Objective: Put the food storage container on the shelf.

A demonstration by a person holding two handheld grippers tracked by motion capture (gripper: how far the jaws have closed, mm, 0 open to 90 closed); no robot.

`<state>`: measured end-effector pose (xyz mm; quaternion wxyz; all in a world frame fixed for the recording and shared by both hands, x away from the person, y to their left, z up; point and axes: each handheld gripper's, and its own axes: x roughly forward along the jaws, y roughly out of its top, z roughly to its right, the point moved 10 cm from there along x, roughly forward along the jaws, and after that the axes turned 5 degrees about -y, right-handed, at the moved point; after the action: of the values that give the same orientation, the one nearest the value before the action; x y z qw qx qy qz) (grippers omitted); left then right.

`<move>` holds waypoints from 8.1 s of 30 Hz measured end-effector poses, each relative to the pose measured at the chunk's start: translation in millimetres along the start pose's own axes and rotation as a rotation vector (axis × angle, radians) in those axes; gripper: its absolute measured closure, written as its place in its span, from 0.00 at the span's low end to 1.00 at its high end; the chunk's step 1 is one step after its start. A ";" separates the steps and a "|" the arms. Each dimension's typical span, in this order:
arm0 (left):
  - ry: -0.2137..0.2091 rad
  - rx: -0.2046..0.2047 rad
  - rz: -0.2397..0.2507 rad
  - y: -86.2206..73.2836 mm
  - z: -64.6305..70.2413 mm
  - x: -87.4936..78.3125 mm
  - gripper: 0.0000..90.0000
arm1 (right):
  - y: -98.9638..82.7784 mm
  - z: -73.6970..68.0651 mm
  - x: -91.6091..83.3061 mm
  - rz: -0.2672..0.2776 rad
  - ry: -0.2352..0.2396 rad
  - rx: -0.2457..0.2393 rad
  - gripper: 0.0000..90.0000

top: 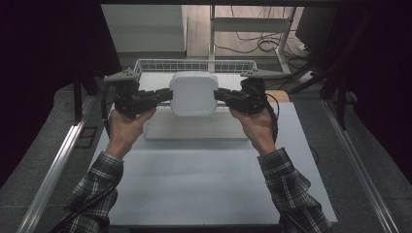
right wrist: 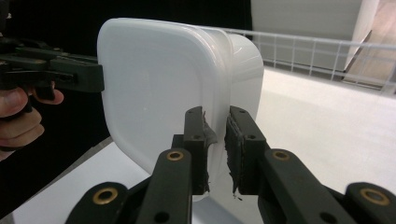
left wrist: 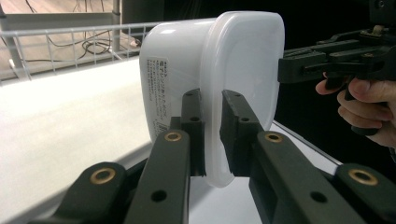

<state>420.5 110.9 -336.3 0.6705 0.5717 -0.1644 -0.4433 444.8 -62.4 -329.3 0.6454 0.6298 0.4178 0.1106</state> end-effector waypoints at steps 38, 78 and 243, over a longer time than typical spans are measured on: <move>0.028 -0.109 -0.051 10.4 -42.0 43.5 0.68 | 18.2 37.0 46.5 -0.091 -0.056 0.063 0.70; 0.226 -0.032 -0.104 18.8 -73.4 60.6 0.42 | 20.9 62.0 67.8 -0.051 -0.181 0.044 0.44; 0.209 0.082 -0.277 -269.5 -3.9 -48.3 0.00 | -236.8 31.9 -58.0 -0.155 -0.161 -0.216 0.00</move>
<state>287.2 163.7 -569.5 0.5927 0.6586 -0.0316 -0.4626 339.3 -167.3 -525.0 0.7474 0.5295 0.3976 0.0537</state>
